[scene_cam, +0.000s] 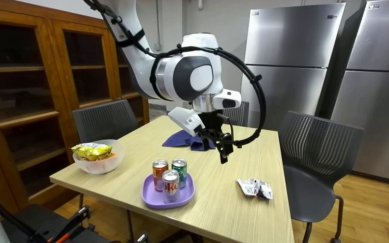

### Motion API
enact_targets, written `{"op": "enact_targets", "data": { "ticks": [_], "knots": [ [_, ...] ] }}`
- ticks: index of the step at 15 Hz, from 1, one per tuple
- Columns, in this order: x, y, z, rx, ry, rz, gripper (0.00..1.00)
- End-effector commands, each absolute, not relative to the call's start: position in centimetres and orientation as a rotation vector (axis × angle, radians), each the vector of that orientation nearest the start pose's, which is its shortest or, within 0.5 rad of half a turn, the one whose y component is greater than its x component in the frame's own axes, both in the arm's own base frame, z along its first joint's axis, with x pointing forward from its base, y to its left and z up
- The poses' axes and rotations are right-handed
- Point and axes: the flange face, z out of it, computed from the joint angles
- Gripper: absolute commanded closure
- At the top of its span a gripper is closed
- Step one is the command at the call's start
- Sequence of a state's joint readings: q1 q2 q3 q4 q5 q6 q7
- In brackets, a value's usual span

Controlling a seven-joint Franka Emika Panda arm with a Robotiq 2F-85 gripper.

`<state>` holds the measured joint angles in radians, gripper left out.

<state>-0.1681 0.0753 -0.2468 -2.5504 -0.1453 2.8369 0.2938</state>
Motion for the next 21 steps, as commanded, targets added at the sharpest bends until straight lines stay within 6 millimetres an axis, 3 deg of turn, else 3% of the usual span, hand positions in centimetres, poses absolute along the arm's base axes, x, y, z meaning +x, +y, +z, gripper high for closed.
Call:
{"op": "enact_targets", "data": {
  "ticks": [1,4,12,21],
  "knots": [
    [43.8,-18.6,26.3,-3.083,0.905,-0.334,0.00],
    [43.6,-18.7,25.9,-3.097,0.902,-0.332,0.00],
    [44.5,-21.8,25.1,-3.112,0.916,-0.311,0.00],
    [47.8,-25.6,23.5,-3.137,0.845,-0.316,0.00]
  ]
}}
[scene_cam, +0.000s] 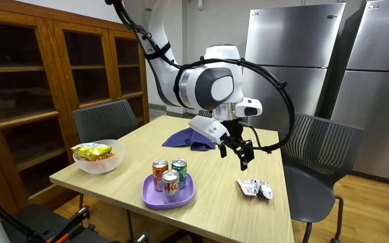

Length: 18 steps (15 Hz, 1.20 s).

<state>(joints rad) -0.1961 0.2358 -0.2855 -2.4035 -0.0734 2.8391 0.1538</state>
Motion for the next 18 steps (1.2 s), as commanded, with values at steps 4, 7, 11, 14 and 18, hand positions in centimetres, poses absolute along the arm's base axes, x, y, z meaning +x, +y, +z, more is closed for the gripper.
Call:
{"op": "enact_targets", "data": {
  "ticks": [4,7,11,14,18],
  "knots": [
    [49.7,-27.7,22.4,-3.115,0.811,-0.305,0.00],
    [51.1,-29.0,21.5,-3.099,0.744,-0.301,0.00],
    [52.7,-30.5,20.2,-3.093,0.631,-0.262,0.00],
    [53.7,-31.6,19.1,-3.112,0.551,-0.234,0.00],
    [54.8,-32.7,17.5,-3.135,0.502,-0.221,0.00]
  ]
}}
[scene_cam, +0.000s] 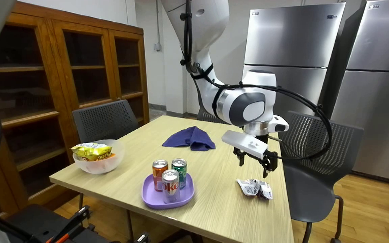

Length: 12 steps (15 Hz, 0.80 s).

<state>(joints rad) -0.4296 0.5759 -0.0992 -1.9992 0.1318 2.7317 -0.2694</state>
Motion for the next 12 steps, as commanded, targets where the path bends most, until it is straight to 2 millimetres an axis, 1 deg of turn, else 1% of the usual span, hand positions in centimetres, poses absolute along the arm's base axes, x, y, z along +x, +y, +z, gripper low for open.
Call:
{"op": "enact_targets", "data": {
  "ticks": [1,7,12],
  "knots": [
    [55.1,-32.9,17.0,-3.135,0.499,-0.218,0.00],
    [56.7,-33.6,15.0,-3.114,0.458,-0.177,0.00],
    [57.4,-34.3,13.8,-3.104,0.420,-0.124,0.00]
  ]
}}
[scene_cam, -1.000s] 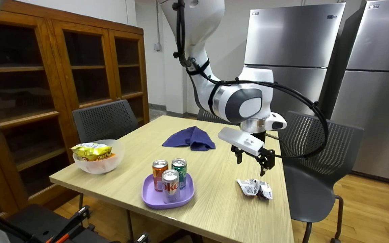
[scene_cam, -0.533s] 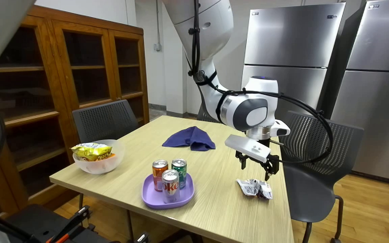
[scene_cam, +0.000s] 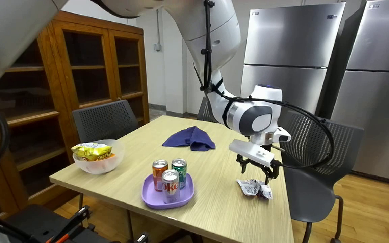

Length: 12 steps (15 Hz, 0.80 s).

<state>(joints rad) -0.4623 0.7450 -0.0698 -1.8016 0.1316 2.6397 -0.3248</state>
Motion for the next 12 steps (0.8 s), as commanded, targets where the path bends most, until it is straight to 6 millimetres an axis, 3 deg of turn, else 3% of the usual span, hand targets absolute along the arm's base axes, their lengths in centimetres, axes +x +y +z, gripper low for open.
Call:
{"op": "enact_targets", "data": {
  "ticks": [1,10,11,12],
  "knots": [
    [57.47,-34.40,13.61,-3.103,0.415,-0.115,0.00],
    [57.83,-35.11,12.75,-3.102,0.402,-0.072,0.00],
    [57.87,-35.16,12.70,-3.102,0.403,-0.069,0.25],
    [57.88,-35.20,12.64,-3.102,0.402,-0.067,0.26]
  ]
}}
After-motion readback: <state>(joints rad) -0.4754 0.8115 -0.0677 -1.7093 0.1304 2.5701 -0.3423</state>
